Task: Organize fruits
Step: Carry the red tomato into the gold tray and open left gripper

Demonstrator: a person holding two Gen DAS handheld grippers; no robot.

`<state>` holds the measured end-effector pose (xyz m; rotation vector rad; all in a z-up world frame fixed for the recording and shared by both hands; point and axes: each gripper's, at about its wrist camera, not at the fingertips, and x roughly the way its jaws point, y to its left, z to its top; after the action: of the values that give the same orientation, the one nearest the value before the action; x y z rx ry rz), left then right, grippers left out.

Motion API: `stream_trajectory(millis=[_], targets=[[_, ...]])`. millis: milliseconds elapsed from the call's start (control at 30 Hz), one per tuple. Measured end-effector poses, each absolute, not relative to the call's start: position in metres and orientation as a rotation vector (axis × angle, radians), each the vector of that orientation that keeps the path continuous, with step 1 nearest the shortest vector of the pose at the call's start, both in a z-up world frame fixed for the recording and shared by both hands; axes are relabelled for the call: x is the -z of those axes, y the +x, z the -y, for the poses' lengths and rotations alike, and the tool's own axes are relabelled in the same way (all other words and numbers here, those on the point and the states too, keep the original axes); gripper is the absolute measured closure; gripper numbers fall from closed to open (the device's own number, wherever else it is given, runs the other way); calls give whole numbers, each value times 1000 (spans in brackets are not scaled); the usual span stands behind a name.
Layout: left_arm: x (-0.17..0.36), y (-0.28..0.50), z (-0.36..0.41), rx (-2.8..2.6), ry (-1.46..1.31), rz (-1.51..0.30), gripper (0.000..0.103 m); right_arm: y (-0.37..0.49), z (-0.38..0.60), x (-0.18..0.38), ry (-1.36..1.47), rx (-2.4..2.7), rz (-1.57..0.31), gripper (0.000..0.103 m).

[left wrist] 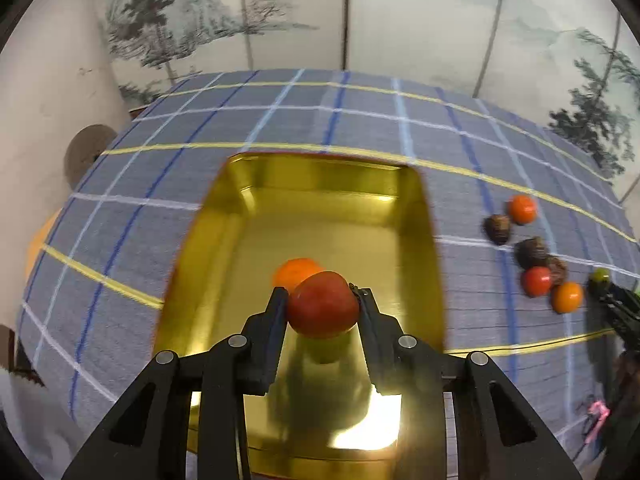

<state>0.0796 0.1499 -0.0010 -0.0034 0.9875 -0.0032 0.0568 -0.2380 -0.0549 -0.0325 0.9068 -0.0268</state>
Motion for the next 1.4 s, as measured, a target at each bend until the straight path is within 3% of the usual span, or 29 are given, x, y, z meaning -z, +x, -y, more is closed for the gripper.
stream_trajectory(millis=[700,1400], targets=[[38,86,-201,-58,-50,-1088,67,57,238,55,-33,27,-907,68],[39,94,-207,-62,-41,-1090,66,57,238,55,-35,28,-907,68]])
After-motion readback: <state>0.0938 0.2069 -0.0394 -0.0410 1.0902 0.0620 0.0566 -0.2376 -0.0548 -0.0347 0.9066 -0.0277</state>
